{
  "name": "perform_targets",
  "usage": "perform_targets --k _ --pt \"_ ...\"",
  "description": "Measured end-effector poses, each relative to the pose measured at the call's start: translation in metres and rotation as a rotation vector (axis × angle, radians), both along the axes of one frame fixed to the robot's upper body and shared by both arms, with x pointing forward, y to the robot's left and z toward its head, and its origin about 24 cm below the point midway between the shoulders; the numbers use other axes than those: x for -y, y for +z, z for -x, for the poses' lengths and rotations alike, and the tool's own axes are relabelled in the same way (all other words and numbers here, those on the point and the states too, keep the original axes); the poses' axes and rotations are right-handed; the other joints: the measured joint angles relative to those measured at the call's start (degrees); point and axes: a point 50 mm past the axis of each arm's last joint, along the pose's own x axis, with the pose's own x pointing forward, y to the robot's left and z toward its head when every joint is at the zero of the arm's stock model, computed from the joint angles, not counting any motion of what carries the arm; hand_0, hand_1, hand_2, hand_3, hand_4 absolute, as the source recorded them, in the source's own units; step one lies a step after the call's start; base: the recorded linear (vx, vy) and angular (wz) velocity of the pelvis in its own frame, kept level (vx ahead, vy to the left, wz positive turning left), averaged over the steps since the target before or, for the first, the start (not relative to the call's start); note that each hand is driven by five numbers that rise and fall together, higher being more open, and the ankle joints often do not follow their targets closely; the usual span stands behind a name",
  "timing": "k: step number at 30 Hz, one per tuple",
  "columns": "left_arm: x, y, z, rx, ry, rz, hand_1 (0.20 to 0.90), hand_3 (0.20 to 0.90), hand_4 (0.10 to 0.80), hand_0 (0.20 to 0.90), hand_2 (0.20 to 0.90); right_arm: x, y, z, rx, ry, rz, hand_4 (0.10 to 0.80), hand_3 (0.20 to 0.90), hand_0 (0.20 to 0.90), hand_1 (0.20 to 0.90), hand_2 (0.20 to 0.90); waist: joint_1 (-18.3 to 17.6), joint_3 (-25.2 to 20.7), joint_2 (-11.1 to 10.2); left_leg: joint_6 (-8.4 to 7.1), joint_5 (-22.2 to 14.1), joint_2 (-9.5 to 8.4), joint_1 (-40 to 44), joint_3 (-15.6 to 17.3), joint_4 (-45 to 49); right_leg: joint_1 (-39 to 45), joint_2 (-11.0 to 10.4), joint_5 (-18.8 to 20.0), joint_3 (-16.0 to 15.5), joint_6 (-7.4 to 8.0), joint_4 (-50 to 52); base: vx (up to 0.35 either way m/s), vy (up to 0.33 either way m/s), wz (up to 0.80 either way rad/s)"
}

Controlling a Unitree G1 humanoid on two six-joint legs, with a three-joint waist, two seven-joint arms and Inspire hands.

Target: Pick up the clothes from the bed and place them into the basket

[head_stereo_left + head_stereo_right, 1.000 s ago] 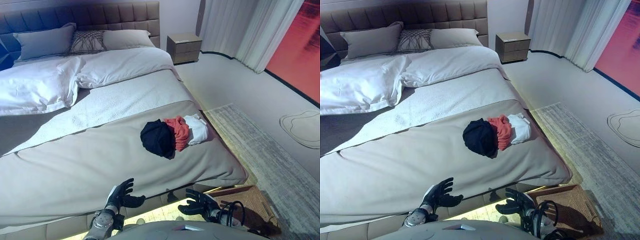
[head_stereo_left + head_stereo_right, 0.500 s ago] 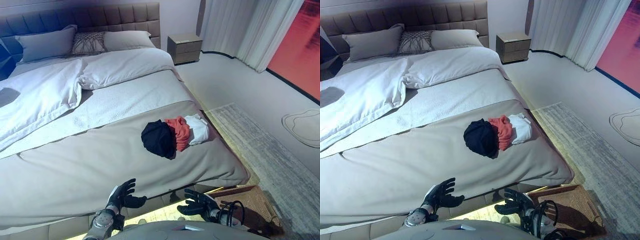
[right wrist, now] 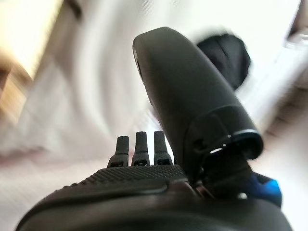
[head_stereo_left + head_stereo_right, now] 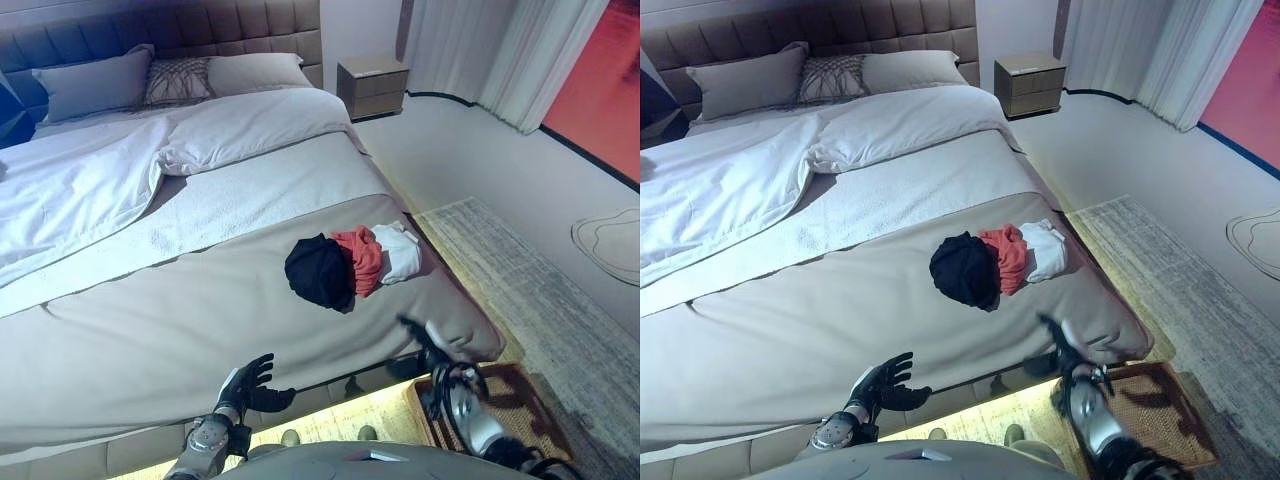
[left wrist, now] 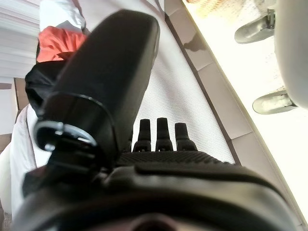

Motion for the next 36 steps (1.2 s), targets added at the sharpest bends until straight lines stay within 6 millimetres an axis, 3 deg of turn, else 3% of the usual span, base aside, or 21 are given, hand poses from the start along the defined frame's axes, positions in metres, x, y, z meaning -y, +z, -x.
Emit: perform_targets --k 6,9,12,14,16,17,19,23,26,31,36 --pt "-0.012 0.005 -0.008 0.020 -0.004 0.003 0.900 0.900 0.800 0.900 0.900 0.016 0.097 -0.083 0.305 0.145 0.429 0.800 0.900 0.900 0.900 0.900 1.8 3.9 -0.2 -0.34 0.6 -0.20 -2.9 -1.7 1.4 -1.7 -0.1 0.0 -1.2 0.01 0.3 -0.049 -0.004 0.09" --pt "-0.014 0.018 -0.028 0.081 -0.065 0.010 0.900 0.900 0.800 0.900 0.900 0.020 0.147 -0.114 0.420 0.112 0.519 0.800 0.900 0.900 0.900 0.900 3.7 7.1 0.1 -0.97 1.7 -0.39 -8.0 -3.6 4.5 -5.6 -0.3 0.0 -3.1 -0.01 2.0 -0.223 -0.021 0.31" --pt "-0.006 0.037 -0.062 0.181 -0.132 0.041 0.900 0.900 0.800 0.900 0.900 0.025 0.206 -0.142 0.509 0.071 0.618 0.800 0.900 0.900 0.900 0.900 6.0 13.2 2.0 -1.49 1.9 -0.71 -13.1 -5.9 8.0 -9.3 -0.8 -0.2 -5.4 -0.29 4.8 -0.082 0.041 0.40" --pt "-0.002 0.044 -0.072 0.217 -0.143 0.061 0.900 0.900 0.800 0.900 0.900 0.024 0.223 -0.150 0.517 0.062 0.644 0.800 0.900 0.900 0.900 0.900 7.7 16.1 3.3 -1.77 2.0 -1.31 -14.4 -6.8 9.4 -10.8 -1.3 -1.3 -6.5 -1.85 7.6 -0.130 0.062 0.31" --pt "0.001 0.061 -0.086 0.299 -0.176 0.084 0.900 0.900 0.800 0.900 0.900 0.017 0.246 -0.162 0.535 0.087 0.724 0.800 0.900 0.900 0.900 0.900 9.9 19.0 3.6 -3.19 0.8 -2.48 -19.9 -8.0 15.1 -18.6 -3.4 -6.3 -7.0 -3.20 19.2 -0.152 0.014 0.29" --pt "0.003 0.069 -0.094 0.331 -0.192 0.111 0.900 0.900 0.800 0.900 0.900 0.017 0.256 -0.164 0.543 0.082 0.748 0.800 0.900 0.900 0.900 0.900 10.8 20.7 3.7 -3.08 0.0 -3.50 -22.4 -8.5 17.7 -21.8 -4.8 -8.8 -7.8 -3.74 25.0 -0.039 -0.067 0.46" --pt "0.007 0.084 -0.105 0.395 -0.182 0.200 0.900 0.900 0.800 0.900 0.900 0.019 0.270 -0.166 0.557 0.044 0.773 0.800 0.900 0.900 0.900 0.900 12.6 23.4 3.5 -2.79 -2.7 -5.20 -26.7 -9.2 23.7 -27.1 -7.9 -13.2 -8.0 -4.73 34.1 -0.012 -0.071 0.46" --pt "0.005 0.089 -0.108 0.421 -0.140 0.287 0.900 0.900 0.800 0.900 0.900 0.017 0.273 -0.169 0.540 0.038 0.799 0.800 0.900 0.900 0.900 0.900 16.2 25.3 3.5 -2.00 -5.8 -7.11 -32.5 -9.9 32.0 -32.3 -10.3 -17.1 -8.2 -5.54 42.4 -0.084 0.015 0.23" --pt "0.000 0.088 -0.103 0.423 -0.103 0.333 0.900 0.900 0.800 0.900 0.900 0.012 0.290 -0.175 0.532 0.029 0.830 0.800 0.900 0.900 0.900 0.900 17.0 25.5 3.7 -1.88 -7.4 -8.52 -37.6 -10.1 38.4 -36.7 -11.9 -18.8 -8.0 -5.73 48.6 -0.133 0.040 0.13" --pt "-0.004 0.093 -0.102 0.457 -0.046 0.393 0.900 0.900 0.800 0.900 0.900 0.015 0.326 -0.179 0.516 -0.034 0.891 0.800 0.900 0.900 0.900 0.900 17.4 25.7 4.0 -1.35 -10.4 -9.39 -47.5 -9.8 47.9 -45.4 -13.6 -21.4 -7.5 -6.02 56.8 -0.071 0.015 0.11" --pt "-0.011 0.107 -0.106 0.529 -0.022 0.424 0.900 0.900 0.800 0.900 0.900 0.028 0.330 -0.180 0.383 -0.104 0.919 0.800 0.900 0.900 0.900 0.900 17.8 25.7 4.1 -1.62 -10.9 -9.49 -54.6 -10.1 52.0 -51.9 -13.9 -21.5 -7.3 -5.99 60.3 -0.063 -0.001 0.07"
